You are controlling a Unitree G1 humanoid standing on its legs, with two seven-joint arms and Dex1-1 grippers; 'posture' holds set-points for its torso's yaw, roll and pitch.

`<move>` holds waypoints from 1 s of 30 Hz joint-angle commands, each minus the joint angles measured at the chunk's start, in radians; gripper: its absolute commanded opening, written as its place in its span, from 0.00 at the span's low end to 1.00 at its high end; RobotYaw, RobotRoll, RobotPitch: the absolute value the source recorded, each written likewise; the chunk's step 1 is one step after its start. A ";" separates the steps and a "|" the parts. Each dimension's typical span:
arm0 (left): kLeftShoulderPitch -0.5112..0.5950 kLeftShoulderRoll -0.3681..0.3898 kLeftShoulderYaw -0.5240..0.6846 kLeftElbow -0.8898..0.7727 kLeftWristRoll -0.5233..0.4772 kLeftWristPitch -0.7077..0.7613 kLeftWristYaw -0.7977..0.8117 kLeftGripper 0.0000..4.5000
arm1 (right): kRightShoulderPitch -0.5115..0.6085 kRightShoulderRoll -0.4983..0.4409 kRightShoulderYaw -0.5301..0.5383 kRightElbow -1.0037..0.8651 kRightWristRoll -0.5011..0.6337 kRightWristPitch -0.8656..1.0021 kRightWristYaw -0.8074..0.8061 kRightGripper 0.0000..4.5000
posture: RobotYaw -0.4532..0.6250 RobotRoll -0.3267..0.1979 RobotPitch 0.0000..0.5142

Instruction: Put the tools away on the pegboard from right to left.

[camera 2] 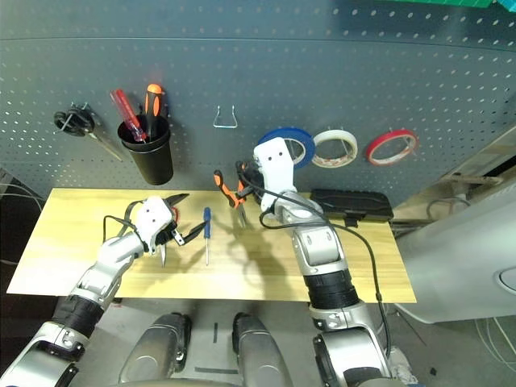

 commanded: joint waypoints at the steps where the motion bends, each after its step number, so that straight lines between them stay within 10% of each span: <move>1: 0.028 -0.001 0.017 -0.054 -0.043 -0.022 -0.025 1.00 | 0.012 -0.018 -0.039 -0.051 0.017 -0.051 0.014 0.07 | 0.49 0.62 0.38; 30: -0.015 -0.045 0.048 -0.190 -0.169 0.040 -0.055 1.00 | -0.300 0.127 -0.138 -0.062 0.127 -0.270 -0.053 0.07 | 0.50 0.62 0.35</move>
